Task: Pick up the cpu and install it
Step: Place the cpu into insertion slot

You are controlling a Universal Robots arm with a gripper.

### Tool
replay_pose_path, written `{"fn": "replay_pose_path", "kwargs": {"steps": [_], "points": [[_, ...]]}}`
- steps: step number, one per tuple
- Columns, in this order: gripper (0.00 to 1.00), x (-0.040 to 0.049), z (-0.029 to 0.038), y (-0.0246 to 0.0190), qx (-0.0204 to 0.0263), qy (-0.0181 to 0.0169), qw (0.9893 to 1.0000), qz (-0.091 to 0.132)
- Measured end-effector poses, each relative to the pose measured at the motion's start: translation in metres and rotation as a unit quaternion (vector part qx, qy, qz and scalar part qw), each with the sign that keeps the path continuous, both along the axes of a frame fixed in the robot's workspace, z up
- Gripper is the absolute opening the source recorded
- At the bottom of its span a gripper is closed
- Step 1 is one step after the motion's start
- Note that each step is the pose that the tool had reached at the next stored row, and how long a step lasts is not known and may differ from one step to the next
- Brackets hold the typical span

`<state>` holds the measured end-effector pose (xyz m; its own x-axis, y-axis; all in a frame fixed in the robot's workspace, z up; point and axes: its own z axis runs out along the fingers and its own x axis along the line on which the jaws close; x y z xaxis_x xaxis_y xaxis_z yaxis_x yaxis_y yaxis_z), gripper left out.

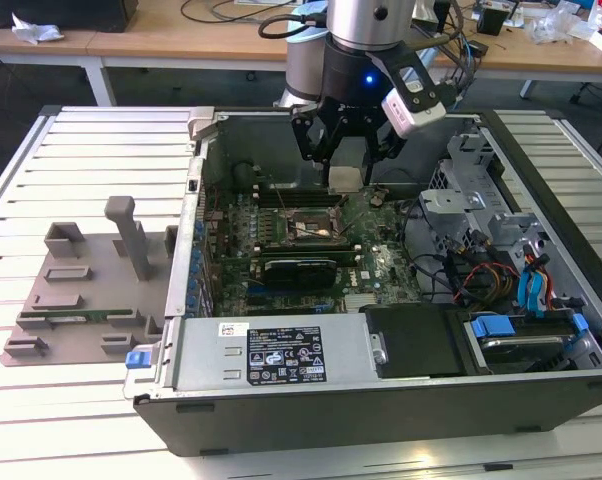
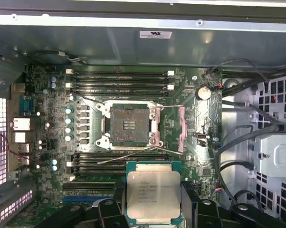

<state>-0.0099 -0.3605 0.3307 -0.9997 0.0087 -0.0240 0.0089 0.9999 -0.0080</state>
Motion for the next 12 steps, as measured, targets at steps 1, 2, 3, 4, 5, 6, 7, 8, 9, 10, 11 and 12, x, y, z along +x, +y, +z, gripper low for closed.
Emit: {"fn": "replay_pose_path", "kwargs": {"steps": [1, 2, 3, 4, 5, 6, 7, 8, 9, 10, 11, 12], "points": [[0.55, 0.0000, 0.0000, 0.0000, 0.0000, 0.0000, 1.0000, -0.007], [0.55, 0.0000, -0.0001, 0.0000, 0.0000, 0.0000, 0.9998, -0.019], [0.55, 0.0000, -0.0001, 0.0000, 0.0000, 0.0000, 0.9996, -0.028], [0.55, 0.0000, -0.0002, 0.0000, 0.0000, 0.0000, 0.9992, -0.040], [0.55, 0.0000, -0.0002, 0.0000, 0.0000, 0.0000, 0.9990, -0.045], [0.55, 0.0000, -0.0002, 0.0000, 0.0000, 0.0000, 0.9987, -0.051], [0.55, 0.0000, -0.0003, 0.0000, 0.0000, 0.0000, 0.9985, -0.055], [0.55, 0.0000, -0.0003, 0.0000, 0.0000, 0.0000, 0.9983, -0.059], [0.55, 0.0000, -0.0003, 0.0000, 0.0000, 0.0000, 0.9981, -0.061], [0.55, 0.0000, -0.0004, 0.0000, 0.0000, 0.0000, 0.9980, -0.063], [0.55, 0.0000, -0.0004, 0.0000, -0.0001, 0.0000, 0.9978, -0.066], [0.55, 0.0000, -0.0004, 0.0000, 0.0000, 0.0000, 0.9977, -0.068]]}}
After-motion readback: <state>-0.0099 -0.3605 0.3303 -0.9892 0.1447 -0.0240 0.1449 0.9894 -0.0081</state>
